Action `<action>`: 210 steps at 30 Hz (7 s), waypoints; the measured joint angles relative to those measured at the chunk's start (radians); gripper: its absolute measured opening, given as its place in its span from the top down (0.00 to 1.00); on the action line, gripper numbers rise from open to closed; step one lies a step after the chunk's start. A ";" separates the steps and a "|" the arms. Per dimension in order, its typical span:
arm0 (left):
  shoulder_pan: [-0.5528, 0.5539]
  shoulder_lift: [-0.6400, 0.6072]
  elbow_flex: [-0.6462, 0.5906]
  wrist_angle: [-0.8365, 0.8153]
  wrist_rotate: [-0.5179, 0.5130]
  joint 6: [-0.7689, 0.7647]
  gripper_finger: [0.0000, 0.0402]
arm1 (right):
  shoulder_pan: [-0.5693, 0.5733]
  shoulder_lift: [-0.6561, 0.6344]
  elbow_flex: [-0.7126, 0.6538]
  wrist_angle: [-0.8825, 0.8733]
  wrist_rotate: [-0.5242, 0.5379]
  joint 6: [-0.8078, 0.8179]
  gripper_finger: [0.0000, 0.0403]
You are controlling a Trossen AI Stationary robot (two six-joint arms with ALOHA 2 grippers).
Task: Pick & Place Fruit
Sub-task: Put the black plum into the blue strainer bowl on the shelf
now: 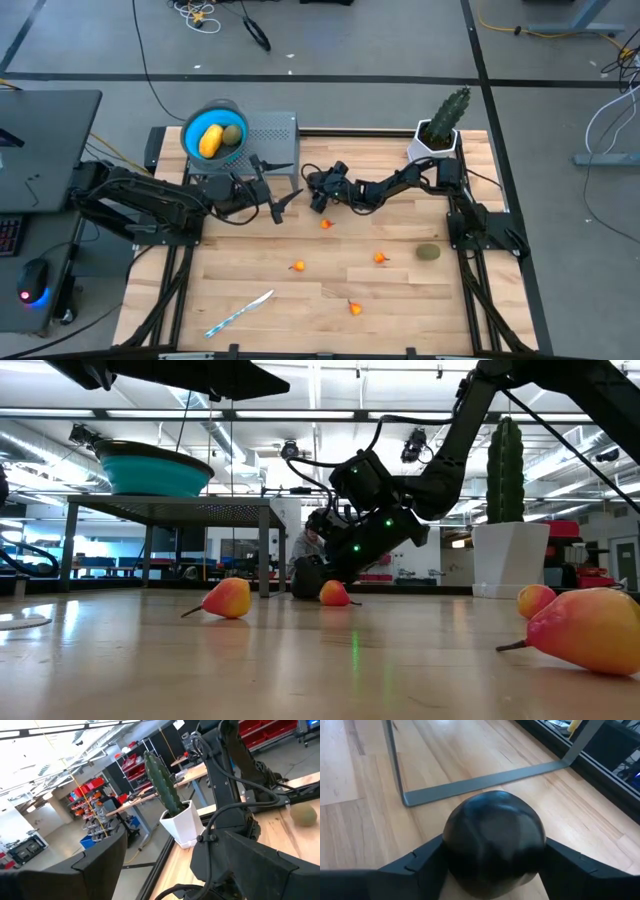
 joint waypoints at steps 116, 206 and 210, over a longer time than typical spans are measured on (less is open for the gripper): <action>-0.078 0.313 0.033 0.185 0.172 0.560 0.38 | 0.219 -0.579 0.000 -0.382 -0.475 0.167 0.25; 0.761 -0.481 -0.231 -0.091 -0.042 -0.272 0.34 | 0.224 -0.695 0.000 -0.584 -0.458 0.153 0.25; 0.761 -0.481 -0.231 -0.111 -0.045 -0.308 0.29 | 0.231 -0.695 0.000 -0.584 -0.431 0.148 0.25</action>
